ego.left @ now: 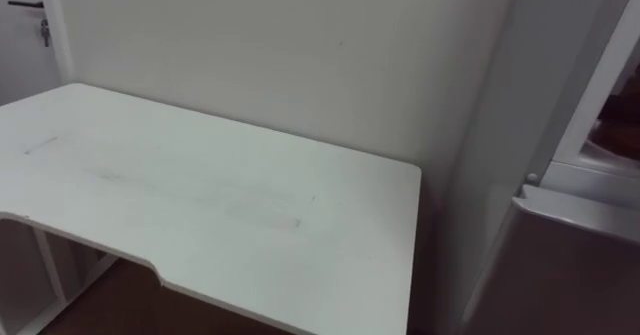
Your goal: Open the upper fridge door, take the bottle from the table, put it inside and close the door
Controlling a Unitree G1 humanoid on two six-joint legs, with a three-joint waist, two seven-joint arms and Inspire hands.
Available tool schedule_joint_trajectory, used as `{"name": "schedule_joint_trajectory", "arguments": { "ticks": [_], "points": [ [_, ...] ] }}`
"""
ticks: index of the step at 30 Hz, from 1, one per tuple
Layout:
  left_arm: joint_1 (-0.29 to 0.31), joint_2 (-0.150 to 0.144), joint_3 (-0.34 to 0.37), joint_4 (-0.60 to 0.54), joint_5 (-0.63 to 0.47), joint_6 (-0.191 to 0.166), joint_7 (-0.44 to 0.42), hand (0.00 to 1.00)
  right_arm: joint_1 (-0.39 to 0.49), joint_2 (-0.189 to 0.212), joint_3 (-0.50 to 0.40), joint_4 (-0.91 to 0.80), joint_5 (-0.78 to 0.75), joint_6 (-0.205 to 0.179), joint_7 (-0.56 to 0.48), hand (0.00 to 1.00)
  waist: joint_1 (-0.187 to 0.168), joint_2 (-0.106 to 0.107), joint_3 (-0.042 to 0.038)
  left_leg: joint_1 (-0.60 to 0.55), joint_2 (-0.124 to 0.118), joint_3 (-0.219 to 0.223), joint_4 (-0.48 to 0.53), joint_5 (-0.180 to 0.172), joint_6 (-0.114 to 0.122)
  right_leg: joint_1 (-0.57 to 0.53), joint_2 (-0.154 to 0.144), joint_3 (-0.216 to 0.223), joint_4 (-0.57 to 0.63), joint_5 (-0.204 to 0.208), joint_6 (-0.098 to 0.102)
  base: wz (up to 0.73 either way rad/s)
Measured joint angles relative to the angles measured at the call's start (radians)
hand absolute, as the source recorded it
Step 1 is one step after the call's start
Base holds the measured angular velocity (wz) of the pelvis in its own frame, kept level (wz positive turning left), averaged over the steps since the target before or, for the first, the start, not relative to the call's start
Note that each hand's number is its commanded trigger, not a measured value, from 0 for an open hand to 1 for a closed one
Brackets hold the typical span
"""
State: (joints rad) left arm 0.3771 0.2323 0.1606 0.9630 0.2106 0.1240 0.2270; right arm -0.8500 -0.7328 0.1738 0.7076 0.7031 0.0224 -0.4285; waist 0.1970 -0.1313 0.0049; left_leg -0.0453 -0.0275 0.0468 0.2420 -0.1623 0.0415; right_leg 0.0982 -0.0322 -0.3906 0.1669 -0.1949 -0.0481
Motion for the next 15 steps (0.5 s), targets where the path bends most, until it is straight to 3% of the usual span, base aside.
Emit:
{"name": "schedule_joint_trajectory", "arguments": {
  "ticks": [6, 15],
  "points": [
    [-0.009, -0.018, 0.002, 0.002, 0.0, 0.001, 0.025, 0.0, 0.095, 0.0, -0.002, -0.169, -0.002, 0.001, 0.005, 0.0, -0.025, 0.001, -0.0084, 0.009, 0.0, 0.008, -0.01, 0.0, 0.0, 0.0, -0.001, 0.011, -0.001, -0.001, 0.002, -0.06],
    [-0.014, -0.023, 0.002, 0.007, -0.002, 0.0, 0.027, 0.0, 0.137, 0.001, -0.007, -0.326, -0.009, 0.001, -0.036, 0.0, -0.056, 0.001, -0.0094, 0.048, 0.004, 0.048, -0.038, 0.001, -0.001, 0.006, 0.0, 0.047, 0.001, -0.002, 0.003, -0.12]
  ]
}}
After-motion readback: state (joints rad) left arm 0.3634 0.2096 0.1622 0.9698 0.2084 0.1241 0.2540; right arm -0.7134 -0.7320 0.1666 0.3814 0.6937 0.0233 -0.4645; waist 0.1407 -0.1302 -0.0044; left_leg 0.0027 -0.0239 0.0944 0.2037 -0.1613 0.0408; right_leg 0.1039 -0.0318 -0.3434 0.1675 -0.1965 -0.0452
